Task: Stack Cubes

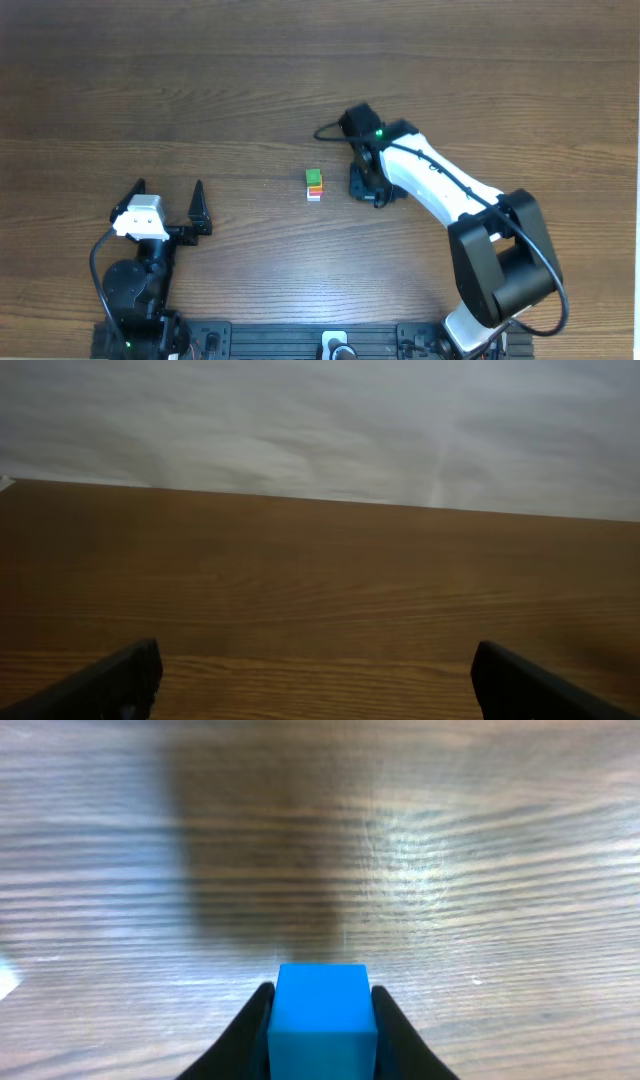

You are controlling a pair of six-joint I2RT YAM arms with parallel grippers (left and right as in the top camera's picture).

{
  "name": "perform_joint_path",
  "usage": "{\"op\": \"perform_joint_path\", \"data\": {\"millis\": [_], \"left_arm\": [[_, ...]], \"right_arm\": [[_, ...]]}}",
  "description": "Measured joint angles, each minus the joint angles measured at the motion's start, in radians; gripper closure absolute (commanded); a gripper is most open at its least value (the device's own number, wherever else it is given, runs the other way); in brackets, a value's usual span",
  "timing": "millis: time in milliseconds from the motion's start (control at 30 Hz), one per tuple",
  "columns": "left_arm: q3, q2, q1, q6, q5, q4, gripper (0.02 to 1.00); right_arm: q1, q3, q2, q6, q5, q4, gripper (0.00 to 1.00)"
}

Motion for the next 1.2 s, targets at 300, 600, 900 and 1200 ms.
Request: {"op": "perform_joint_path", "data": {"millis": [300, 600, 900, 1200], "left_arm": [[0.000, 0.000, 0.000, 0.000, 0.000, 0.000, 0.018], [0.000, 0.000, 0.000, 0.000, 0.000, 0.000, 0.018], [0.000, 0.000, 0.000, 0.000, 0.000, 0.000, 0.018], [0.000, 0.000, 0.000, 0.000, 0.000, 0.000, 0.018]], "right_arm": [[0.105, 0.397, -0.085, 0.003, 0.028, -0.261, 0.991], [0.266, 0.484, -0.051, 0.090, 0.045, -0.315, 0.989], [0.292, 0.484, 0.064, 0.137, 0.045, -0.301, 0.989], [0.292, 0.484, 0.102, 0.151, 0.045, -0.294, 0.991]]}}
